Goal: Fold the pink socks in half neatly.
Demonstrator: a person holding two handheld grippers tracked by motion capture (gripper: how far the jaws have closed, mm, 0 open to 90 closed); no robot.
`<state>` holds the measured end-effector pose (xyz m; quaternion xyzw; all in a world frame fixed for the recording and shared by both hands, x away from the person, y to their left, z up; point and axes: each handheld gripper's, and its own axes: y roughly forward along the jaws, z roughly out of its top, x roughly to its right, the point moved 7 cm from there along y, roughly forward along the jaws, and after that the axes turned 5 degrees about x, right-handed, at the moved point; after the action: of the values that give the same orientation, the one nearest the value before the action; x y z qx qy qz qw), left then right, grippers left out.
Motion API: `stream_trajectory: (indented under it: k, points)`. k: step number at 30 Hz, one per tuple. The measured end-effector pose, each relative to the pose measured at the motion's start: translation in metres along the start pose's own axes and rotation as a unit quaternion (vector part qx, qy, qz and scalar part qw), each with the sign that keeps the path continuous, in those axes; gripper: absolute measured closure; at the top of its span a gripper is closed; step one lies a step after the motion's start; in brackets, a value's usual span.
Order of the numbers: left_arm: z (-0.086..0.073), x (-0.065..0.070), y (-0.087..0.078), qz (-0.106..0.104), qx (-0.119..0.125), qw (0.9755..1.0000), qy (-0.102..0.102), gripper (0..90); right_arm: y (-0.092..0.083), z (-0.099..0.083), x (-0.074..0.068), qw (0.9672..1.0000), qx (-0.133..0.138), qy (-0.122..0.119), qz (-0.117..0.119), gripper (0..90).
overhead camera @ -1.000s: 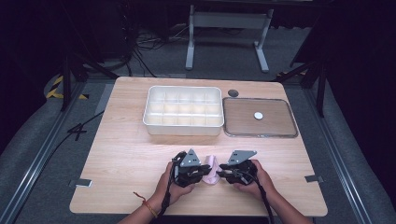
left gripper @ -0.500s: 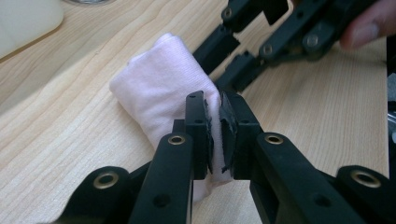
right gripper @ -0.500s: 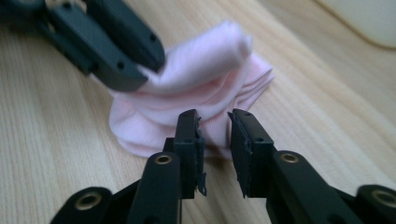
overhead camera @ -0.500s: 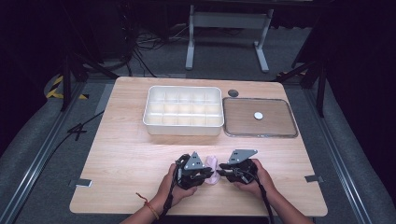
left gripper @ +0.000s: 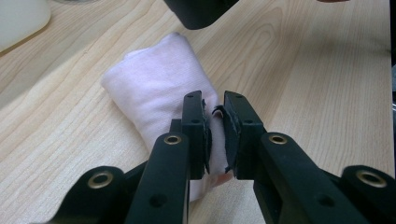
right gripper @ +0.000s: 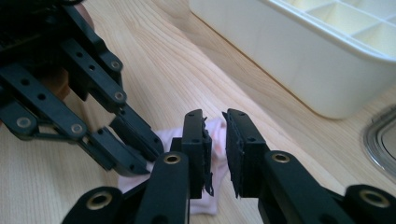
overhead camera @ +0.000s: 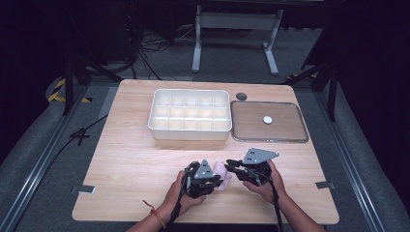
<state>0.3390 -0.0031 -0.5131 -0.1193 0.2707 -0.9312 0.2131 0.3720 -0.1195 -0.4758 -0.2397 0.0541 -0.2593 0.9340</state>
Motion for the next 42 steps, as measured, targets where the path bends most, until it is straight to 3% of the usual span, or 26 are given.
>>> stream_trajectory:
  k: [5, 15, 19, 23, 27, 30, 33, 38, 42]
  points:
    - [-0.001, 0.000, 0.000, -0.001, -0.003, 1.0000, 0.007, 79.1, 0.010, -0.003, -0.006, 0.9998, -0.016, -0.010, 0.008, 78.1]
    - [-0.002, 0.006, 0.002, -0.012, -0.005, 0.9999, 0.006, 77.9, 0.022, -0.024, -0.001, 0.9978, -0.065, -0.009, 0.008, 77.9]
    - [-0.003, 0.009, -0.001, -0.024, -0.005, 0.9997, 0.007, 77.0, 0.022, -0.029, 0.000, 0.9978, -0.066, -0.005, 0.010, 78.0]
    - [0.000, 0.013, -0.013, -0.035, -0.003, 0.9992, 0.021, 75.7, 0.021, -0.030, 0.000, 0.9979, -0.064, -0.001, 0.012, 78.0]
    - [0.008, 0.007, -0.027, -0.026, 0.019, 0.9993, 0.017, 75.8, 0.020, -0.031, 0.000, 0.9978, -0.064, 0.001, 0.014, 78.0]
    - [0.009, -0.002, -0.032, -0.008, 0.024, 0.9995, 0.019, 75.8, 0.020, -0.031, 0.001, 0.9979, -0.064, -0.001, 0.015, 77.9]
    - [0.002, -0.007, -0.025, -0.016, 0.019, 0.9996, 0.015, 75.8, 0.020, -0.031, 0.001, 0.9979, -0.063, 0.000, 0.015, 78.0]
    - [-0.010, -0.002, -0.012, -0.025, -0.008, 0.9986, 0.045, 75.8, 0.020, -0.032, 0.001, 0.9980, -0.062, 0.000, 0.015, 78.0]
    - [-0.012, -0.002, -0.011, -0.022, -0.005, 0.9989, 0.042, 76.3, 0.020, -0.032, 0.001, 0.9980, -0.061, 0.000, 0.015, 78.0]
